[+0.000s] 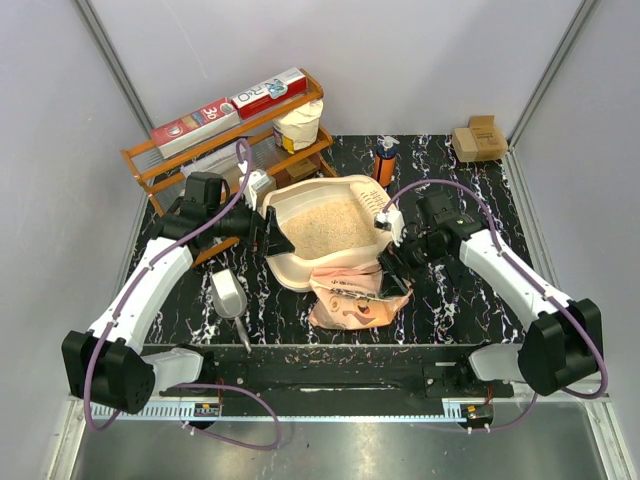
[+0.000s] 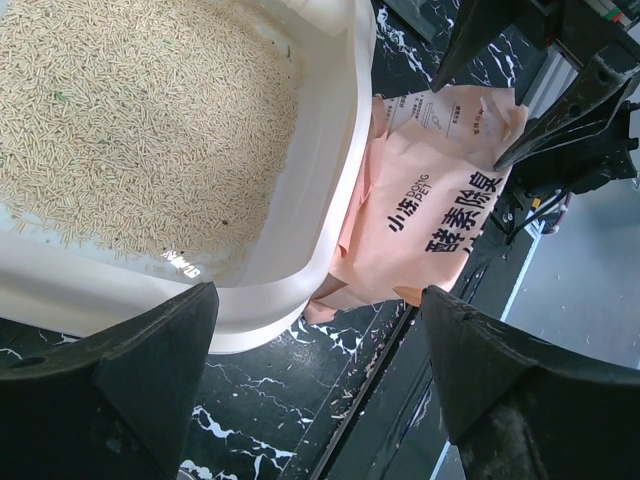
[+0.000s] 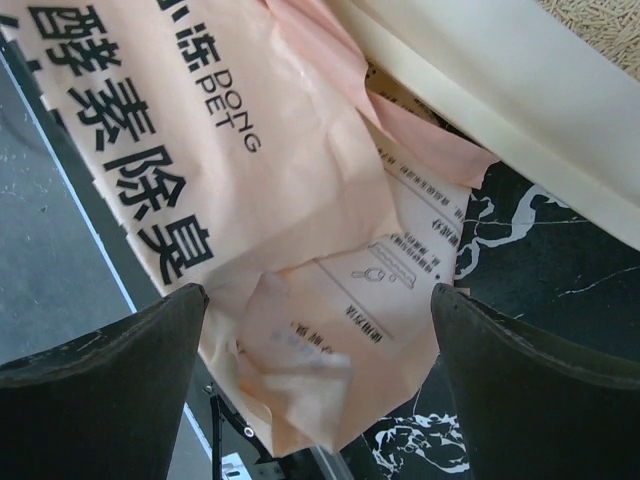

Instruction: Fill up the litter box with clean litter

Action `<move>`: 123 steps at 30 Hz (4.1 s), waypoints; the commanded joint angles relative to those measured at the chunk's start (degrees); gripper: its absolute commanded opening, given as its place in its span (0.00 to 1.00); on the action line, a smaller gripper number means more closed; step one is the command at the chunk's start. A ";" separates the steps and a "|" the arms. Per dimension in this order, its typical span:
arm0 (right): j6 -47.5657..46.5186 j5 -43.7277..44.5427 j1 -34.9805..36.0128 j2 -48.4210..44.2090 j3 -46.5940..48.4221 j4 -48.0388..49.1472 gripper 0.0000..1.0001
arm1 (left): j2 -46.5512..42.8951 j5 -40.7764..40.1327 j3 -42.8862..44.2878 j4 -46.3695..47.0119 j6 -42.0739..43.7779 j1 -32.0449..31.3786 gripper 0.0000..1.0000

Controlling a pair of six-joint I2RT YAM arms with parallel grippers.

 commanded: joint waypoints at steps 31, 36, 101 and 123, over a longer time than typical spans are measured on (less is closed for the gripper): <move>-0.31 -2.94 0.59 -6.59 4.88 1.95 0.07 | -2.74 7.78 -2.10 -0.90 4.34 -1.49 0.83; 3.21 -1.88 0.59 -6.24 3.38 4.24 0.39 | -3.80 0.40 -2.27 -9.61 24.72 -8.26 0.81; -11.64 11.21 14.65 -12.92 -8.49 5.21 0.64 | -16.99 -28.88 -21.61 19.10 46.39 -34.63 0.68; -10.94 13.67 14.83 -18.20 -7.35 1.87 0.51 | -4.59 -22.99 -18.98 22.99 54.74 -34.72 0.00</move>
